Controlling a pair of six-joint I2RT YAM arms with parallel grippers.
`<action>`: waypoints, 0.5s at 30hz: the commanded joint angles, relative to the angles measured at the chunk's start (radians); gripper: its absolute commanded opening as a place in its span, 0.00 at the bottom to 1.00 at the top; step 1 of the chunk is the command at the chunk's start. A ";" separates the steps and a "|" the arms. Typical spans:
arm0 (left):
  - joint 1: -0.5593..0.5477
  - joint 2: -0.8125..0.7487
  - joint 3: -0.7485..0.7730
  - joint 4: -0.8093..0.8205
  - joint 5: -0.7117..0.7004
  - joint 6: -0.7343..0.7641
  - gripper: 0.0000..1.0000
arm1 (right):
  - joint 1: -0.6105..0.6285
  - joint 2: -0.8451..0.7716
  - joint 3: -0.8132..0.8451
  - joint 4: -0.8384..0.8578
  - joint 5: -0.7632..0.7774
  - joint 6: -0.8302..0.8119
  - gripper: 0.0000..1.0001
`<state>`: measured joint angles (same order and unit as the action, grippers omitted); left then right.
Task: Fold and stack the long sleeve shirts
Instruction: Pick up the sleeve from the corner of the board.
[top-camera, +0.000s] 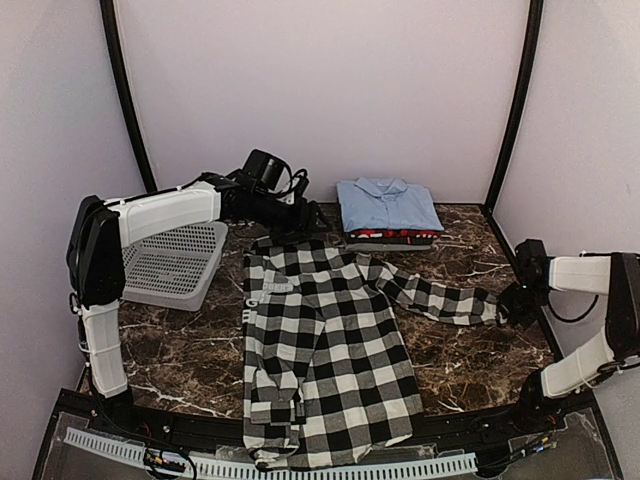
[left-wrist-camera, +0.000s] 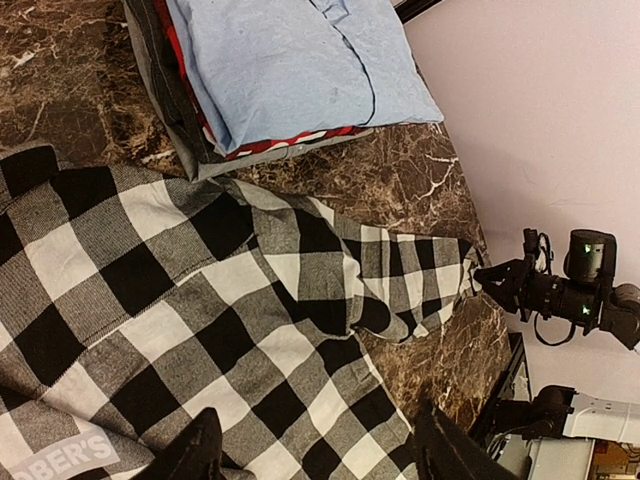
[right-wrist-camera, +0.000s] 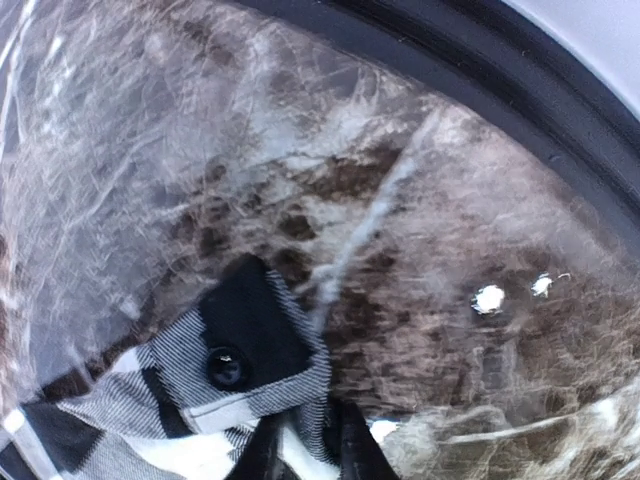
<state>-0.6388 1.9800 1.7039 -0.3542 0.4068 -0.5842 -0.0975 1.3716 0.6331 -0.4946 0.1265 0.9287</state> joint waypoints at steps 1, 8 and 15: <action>0.004 -0.065 -0.021 -0.009 0.008 0.007 0.64 | -0.002 -0.003 -0.020 0.072 -0.014 -0.035 0.01; 0.004 -0.067 -0.021 -0.019 0.029 0.004 0.64 | 0.000 -0.130 0.023 0.138 -0.015 -0.160 0.00; 0.004 -0.079 -0.021 -0.015 0.107 -0.019 0.64 | 0.156 -0.296 0.113 0.201 0.030 -0.260 0.00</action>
<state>-0.6388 1.9789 1.6970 -0.3550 0.4480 -0.5877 -0.0456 1.1473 0.6689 -0.3859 0.1165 0.7540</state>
